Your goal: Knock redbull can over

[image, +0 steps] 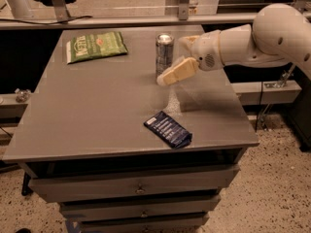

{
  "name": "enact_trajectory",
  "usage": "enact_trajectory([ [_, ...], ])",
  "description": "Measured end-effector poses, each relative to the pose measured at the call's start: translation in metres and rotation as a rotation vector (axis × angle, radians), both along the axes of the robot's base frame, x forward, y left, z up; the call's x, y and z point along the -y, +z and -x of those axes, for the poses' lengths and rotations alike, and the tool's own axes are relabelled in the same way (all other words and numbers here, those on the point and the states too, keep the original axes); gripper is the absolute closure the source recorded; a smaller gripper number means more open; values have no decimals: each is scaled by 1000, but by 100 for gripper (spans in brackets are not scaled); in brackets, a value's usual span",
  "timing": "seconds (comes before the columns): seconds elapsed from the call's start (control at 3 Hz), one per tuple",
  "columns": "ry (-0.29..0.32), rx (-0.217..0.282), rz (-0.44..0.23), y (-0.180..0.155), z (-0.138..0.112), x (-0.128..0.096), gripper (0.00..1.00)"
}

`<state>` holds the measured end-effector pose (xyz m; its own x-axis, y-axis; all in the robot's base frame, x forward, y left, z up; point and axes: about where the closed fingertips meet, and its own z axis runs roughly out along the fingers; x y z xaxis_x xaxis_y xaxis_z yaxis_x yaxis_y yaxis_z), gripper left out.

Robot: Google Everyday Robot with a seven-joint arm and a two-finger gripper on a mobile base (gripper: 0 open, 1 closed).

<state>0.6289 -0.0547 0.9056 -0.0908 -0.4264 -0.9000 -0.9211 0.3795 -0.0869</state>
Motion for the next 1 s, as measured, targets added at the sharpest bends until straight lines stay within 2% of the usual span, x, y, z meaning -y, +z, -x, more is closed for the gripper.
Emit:
enact_trajectory([
  [0.33, 36, 14, -94, 8, -17, -34, 0],
  [0.67, 60, -17, -183, 23, -6, -56, 0],
  [1.0, 75, -99, -268, 37, 26, -74, 0],
])
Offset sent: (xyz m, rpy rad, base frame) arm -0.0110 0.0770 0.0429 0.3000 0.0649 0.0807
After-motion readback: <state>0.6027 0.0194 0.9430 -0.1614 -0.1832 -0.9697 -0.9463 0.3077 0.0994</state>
